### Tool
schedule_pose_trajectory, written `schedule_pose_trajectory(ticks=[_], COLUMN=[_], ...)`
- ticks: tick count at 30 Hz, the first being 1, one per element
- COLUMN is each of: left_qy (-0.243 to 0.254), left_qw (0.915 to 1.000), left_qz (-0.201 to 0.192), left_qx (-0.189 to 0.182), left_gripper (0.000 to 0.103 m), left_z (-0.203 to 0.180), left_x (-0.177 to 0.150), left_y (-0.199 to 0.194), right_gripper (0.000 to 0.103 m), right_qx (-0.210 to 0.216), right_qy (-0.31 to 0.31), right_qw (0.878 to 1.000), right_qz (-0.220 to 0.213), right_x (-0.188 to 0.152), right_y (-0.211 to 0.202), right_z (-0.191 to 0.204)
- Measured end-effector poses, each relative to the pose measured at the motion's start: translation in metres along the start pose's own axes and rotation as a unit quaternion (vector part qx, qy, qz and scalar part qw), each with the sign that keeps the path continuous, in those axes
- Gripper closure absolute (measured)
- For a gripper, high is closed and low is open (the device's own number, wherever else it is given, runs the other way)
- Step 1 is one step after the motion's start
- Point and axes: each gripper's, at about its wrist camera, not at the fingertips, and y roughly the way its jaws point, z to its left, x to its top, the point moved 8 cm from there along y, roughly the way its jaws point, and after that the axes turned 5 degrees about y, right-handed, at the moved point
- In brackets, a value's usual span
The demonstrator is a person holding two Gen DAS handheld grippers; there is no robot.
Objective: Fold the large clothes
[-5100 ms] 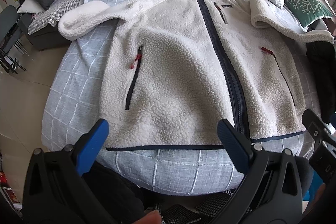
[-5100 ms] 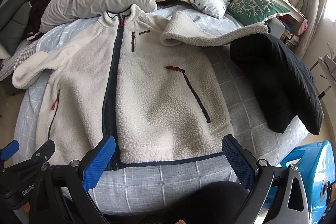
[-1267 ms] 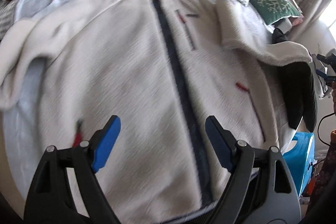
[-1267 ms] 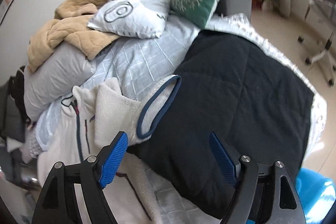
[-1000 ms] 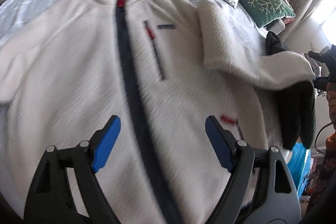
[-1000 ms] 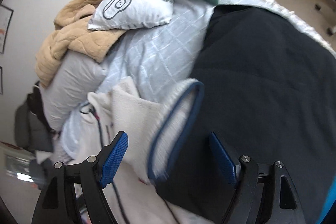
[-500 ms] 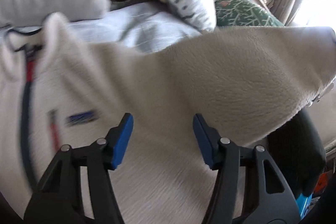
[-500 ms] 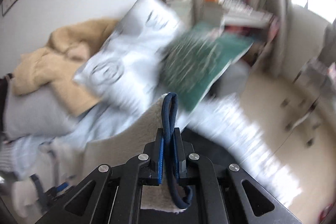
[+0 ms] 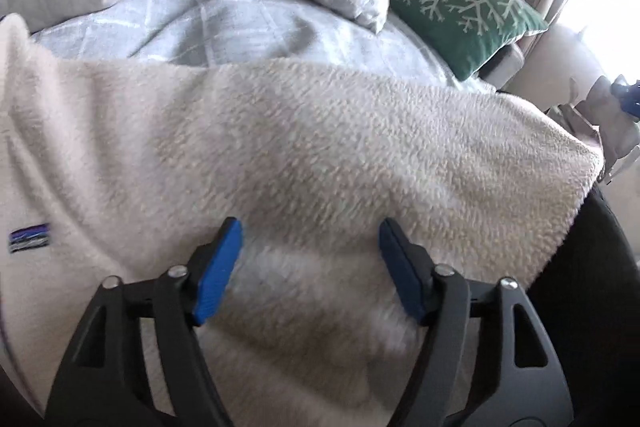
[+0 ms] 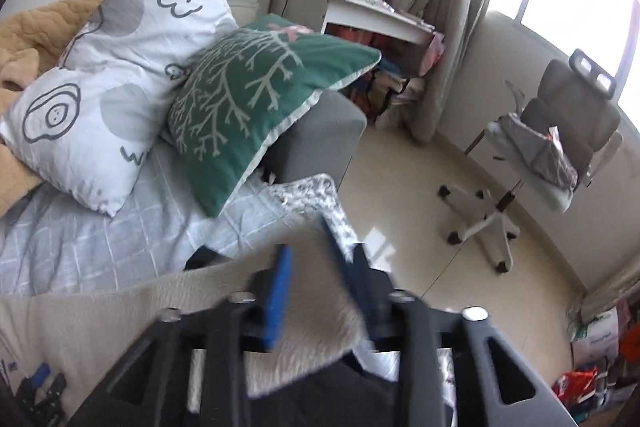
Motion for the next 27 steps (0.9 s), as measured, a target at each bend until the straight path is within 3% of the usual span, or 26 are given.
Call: schedule_pose_trajectory(ticks=[2, 3, 9, 15, 19, 24, 27], left_qy=[-0.002, -0.005, -0.009, -0.030, -0.043, -0.050, -0.054], left_qw=[0.9999, 0.9997, 0.9984, 0.9922, 0.9892, 0.9838, 0.9784], left_qz=[0.008, 0.009, -0.005, -0.020, -0.014, -0.003, -0.002], left_qx=[0.015, 0.023, 0.055, 0.119, 0.139, 0.172, 0.200], left_gripper=[0.028, 0.028, 0.021, 0.018, 0.006, 0.006, 0.006], left_z=[0.009, 0.015, 0.054, 0.113, 0.151, 0.192, 0.218], left_x=[-0.004, -0.005, -0.016, -0.043, -0.071, -0.108, -0.130], left_y=[-0.016, -0.028, -0.102, -0.191, -0.241, -0.292, -0.323], right_gripper=[0.036, 0.035, 0.029, 0.023, 0.020, 0.018, 0.018], right_qx=[0.023, 0.033, 0.104, 0.161, 0.207, 0.271, 0.286], right_qy=[-0.004, -0.007, -0.024, -0.064, -0.083, -0.083, -0.100], right_qw=[1.000, 0.999, 0.994, 0.985, 0.975, 0.957, 0.951], right_qz=[-0.012, -0.018, -0.013, 0.007, 0.018, 0.053, 0.065], right_x=[-0.004, -0.004, -0.035, -0.087, -0.121, -0.166, -0.200], right_y=[-0.017, -0.025, -0.086, -0.142, -0.182, -0.227, -0.248], right_z=[0.003, 0.005, 0.040, 0.094, 0.132, 0.186, 0.219])
